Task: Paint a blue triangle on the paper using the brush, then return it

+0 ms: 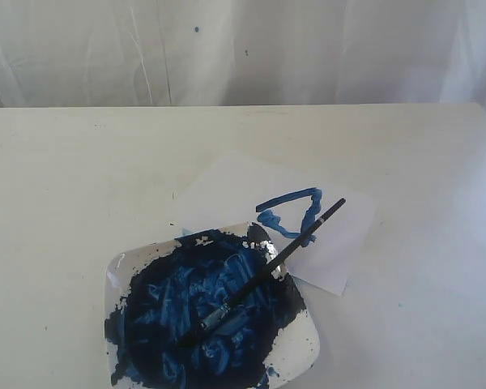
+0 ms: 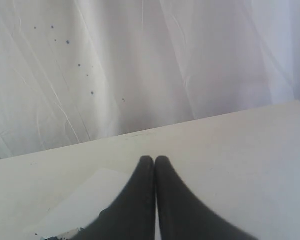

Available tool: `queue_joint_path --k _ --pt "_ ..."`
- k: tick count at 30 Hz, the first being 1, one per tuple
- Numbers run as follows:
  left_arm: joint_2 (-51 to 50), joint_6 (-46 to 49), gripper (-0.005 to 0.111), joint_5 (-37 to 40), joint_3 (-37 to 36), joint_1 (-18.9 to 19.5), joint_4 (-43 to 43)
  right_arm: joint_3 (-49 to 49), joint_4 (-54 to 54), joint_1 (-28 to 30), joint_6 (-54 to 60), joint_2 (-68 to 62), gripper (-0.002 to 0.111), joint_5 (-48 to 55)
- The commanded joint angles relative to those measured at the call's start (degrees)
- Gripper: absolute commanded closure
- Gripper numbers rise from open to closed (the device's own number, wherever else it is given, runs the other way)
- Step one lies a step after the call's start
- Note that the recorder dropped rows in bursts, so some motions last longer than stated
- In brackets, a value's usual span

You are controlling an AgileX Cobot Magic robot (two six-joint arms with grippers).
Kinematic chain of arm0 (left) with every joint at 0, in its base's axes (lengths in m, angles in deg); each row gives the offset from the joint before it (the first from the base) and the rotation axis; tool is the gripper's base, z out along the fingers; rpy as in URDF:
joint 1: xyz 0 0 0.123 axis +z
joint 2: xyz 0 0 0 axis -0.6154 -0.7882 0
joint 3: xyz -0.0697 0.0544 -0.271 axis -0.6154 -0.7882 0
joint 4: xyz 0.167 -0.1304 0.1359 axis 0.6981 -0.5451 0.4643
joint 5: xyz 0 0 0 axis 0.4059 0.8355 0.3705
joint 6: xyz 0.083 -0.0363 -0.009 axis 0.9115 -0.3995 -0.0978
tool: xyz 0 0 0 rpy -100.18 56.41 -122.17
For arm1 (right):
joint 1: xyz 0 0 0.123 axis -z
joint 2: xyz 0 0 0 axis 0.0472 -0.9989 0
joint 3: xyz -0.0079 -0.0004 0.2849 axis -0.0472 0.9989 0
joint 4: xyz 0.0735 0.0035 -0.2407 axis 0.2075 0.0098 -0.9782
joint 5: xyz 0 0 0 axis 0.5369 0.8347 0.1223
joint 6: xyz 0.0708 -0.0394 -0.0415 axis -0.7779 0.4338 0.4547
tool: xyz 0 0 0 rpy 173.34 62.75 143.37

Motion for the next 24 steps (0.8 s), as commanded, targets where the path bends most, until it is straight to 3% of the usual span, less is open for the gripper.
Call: queue_joint_path --k 1,12,14,18,20,24 --pt "0.34 -0.36 0.107 0.48 -0.32 -0.01 -0.49 -0.21 0.12 -0.04 -0.21 0.13 0.108 -0.10" --pt "0.34 -0.78 0.107 -3.11 -0.40 -0.01 0.90 -0.21 0.12 -0.04 -0.21 0.13 0.108 -0.10" --pt "0.89 -7.64 0.107 -5.33 -0.40 0.26 9.49 -0.21 0.12 -0.04 -0.21 0.13 0.108 -0.10" --pt "2.60 -42.62 0.107 -5.53 -0.40 0.26 43.58 -0.21 0.12 -0.04 -0.21 0.13 0.108 -0.10" --pt "3.46 -56.02 0.107 -3.94 -0.70 0.26 56.61 -0.21 0.12 -0.04 -0.21 0.13 0.108 -0.10" --pt "5.61 -59.00 0.107 -8.01 -5.65 0.26 61.93 -0.21 0.12 -0.04 -0.21 0.13 0.108 -0.10"
